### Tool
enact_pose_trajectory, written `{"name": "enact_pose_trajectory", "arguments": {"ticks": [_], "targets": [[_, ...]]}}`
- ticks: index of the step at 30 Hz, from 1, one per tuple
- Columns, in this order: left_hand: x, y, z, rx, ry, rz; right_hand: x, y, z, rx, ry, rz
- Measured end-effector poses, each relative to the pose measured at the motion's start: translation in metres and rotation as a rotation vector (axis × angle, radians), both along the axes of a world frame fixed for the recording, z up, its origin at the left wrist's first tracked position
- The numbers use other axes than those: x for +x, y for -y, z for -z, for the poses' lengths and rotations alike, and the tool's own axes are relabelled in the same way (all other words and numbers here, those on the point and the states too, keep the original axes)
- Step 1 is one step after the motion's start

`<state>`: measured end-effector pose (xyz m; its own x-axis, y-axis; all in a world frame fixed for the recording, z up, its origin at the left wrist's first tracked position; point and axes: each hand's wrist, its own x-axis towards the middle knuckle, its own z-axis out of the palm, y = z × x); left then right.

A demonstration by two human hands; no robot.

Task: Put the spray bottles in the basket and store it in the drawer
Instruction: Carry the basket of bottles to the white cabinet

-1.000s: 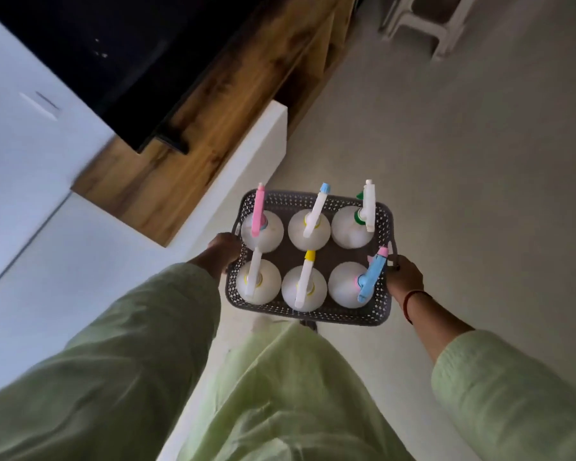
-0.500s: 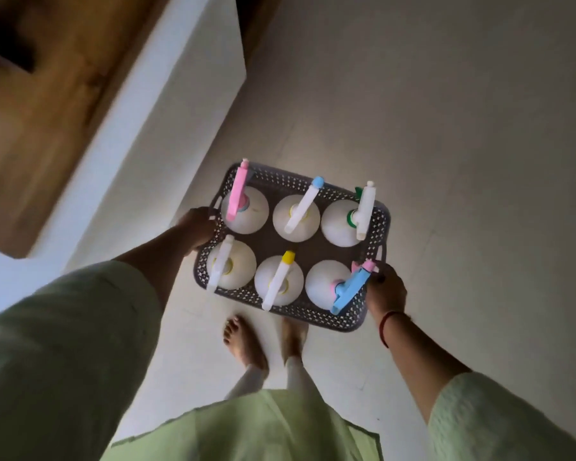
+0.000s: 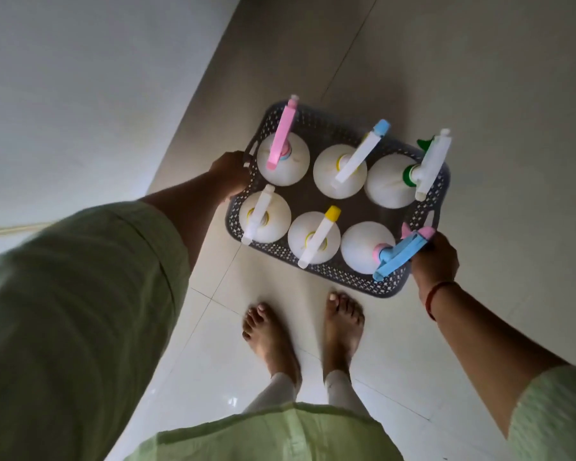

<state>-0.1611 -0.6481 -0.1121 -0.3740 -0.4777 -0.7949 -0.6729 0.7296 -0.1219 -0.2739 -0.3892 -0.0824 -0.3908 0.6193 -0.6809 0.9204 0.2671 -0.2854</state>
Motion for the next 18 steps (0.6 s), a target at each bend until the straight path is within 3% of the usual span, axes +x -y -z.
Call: {"name": "enact_pose_trajectory", "arguments": {"ticks": [10,13,18], "targets": [[0.007,0.004,0.047,-0.070,-0.106,-0.040,-0.003,-0.001,0.023,-0.014,-0.030,0.023],[0.013,0.007,0.049,-0.080,-0.082,0.042,-0.003,-0.006,0.026,-0.004,-0.024,-0.003],[0.018,0.011,0.064,-0.072,-0.081,0.008,-0.004,-0.017,0.036,0.018,-0.035,0.024]]}}
